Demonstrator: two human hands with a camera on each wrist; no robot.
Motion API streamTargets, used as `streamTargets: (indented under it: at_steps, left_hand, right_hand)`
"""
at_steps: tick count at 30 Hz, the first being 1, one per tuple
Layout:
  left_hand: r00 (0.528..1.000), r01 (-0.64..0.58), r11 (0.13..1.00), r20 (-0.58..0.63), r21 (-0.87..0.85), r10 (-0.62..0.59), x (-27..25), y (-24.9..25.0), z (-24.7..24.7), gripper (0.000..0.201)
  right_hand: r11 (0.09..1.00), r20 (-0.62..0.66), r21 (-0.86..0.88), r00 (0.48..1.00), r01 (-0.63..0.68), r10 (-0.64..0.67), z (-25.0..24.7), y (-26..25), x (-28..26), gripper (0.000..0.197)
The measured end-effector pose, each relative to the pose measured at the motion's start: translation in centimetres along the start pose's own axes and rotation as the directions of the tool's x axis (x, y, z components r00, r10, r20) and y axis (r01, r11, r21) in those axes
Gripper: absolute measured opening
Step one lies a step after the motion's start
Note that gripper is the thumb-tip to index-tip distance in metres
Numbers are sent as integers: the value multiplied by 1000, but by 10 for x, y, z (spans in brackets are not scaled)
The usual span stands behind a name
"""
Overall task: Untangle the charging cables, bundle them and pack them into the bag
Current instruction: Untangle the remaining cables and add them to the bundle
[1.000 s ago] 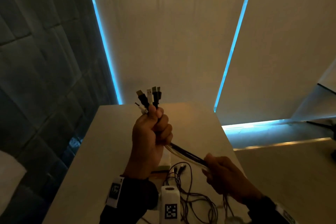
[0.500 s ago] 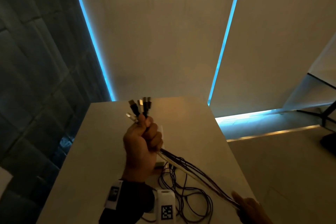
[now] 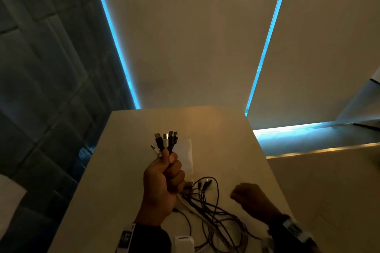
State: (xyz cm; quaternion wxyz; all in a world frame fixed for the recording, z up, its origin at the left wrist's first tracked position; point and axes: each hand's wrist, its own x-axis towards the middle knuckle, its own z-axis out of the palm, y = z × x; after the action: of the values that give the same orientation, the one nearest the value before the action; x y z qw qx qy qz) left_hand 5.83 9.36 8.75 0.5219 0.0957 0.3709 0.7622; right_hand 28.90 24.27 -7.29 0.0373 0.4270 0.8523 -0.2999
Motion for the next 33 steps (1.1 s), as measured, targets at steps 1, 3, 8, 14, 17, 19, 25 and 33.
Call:
streamTargets:
  at_steps: [1,3,8,14,17,19,25,33]
  left_hand:
    - [1000,-5,1000,-7,-5,5,-2,1,-1,29]
    - [999,-15,1000,-31,-21,15,-4,4,-6,29]
    - [996,-32,998,-82,-51,28,-9,12,-19,29]
    - [992,-38,998,-120,-59,31,-12,17,-28,28]
    - [993,-39,997,-117,-59,32,-13,18,-30,29]
    - [993,-45,998,-110,-53,39,-14,18,-29,30]
    - [995,-61,997,-77,-37,58,-10,18,-23,28]
    - [993,-106,991,-44,83,110,3,14,-17,26]
  right_hand:
    - [997,-16,55,999,48,-47,1,-32,16,28]
    - [991,16,22,991,130,-130,2,-78,54,24]
    - [992,121,-113,990,-52,65,33,-98,104,31]
    - [980,188,-108,964,-169,187,52,-107,119,44]
    - [980,169,-99,967,-173,188,59,-109,117,40]
    - [983,143,-64,973,-173,181,58,-106,116,34]
    - [981,183,-41,964,-187,192,39,-99,105,33]
    - [987,29,148,998,-57,53,-13,-96,58,32]
